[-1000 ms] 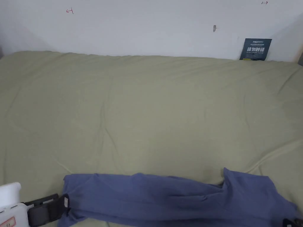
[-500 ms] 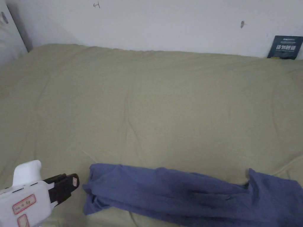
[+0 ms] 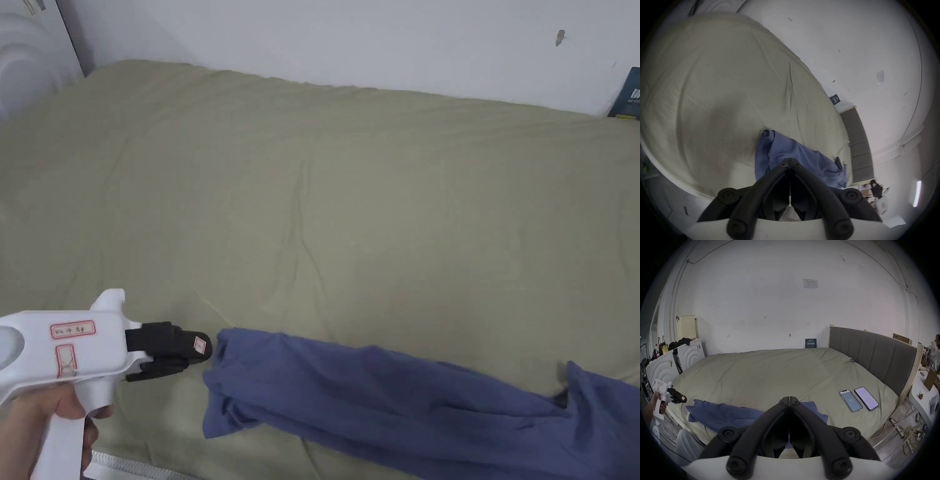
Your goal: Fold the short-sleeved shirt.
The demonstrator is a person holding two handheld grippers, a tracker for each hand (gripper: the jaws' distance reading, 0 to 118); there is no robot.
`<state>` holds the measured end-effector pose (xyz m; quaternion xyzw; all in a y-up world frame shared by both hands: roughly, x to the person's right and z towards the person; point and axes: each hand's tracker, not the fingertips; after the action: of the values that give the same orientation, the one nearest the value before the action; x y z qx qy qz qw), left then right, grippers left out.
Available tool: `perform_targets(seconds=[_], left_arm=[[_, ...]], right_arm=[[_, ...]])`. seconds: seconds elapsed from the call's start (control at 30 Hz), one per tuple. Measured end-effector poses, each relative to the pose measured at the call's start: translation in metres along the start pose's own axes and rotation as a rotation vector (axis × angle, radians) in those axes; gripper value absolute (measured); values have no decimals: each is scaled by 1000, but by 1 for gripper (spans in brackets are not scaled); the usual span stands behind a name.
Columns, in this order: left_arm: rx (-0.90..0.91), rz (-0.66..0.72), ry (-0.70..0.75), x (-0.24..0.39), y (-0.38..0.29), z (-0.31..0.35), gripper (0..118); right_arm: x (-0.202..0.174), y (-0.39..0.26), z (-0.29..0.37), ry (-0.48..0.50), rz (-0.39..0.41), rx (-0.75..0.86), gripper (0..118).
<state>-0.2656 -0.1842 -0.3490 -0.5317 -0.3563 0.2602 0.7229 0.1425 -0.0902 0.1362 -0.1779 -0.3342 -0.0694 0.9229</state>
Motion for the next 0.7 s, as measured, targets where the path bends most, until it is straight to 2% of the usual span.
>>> perform_targets(seconds=[0.03,0.07,0.13,0.17,0.3,0.43,0.53,0.63,0.67,0.7], left_arm=[[-13,1,-4,-3,4,-4,23],[-59,11,-53,-8,9,-10,62],[-132,34,-88,-19,16,-22,93],[-193,16,-100,-21,17,-33,115],[-197,11,-58,-33,19,-45,116],[-236,92,-232,-40,22,-66,116],[-323,104,-278,-37,12,-94,116],[-318,95,-287,-26,7,-103,115],[-322,95,-286,-25,9,-104,108],[-333,86,-279,-22,9,-104,59]], right_arm=[[5,-1,0,-3,-7,-2,1],[5,0,0,-2,-12,-3,1],[3,1,-2,-12,-13,-5,1],[2,1,-2,-17,-12,-7,1],[2,8,-3,-14,-34,-19,1],[-1,9,-7,-20,-20,-30,1],[-1,9,-10,-3,-31,-42,1],[0,7,-12,8,-43,-47,1],[-1,6,-13,18,-48,-50,1],[0,4,-13,28,-56,-53,1]])
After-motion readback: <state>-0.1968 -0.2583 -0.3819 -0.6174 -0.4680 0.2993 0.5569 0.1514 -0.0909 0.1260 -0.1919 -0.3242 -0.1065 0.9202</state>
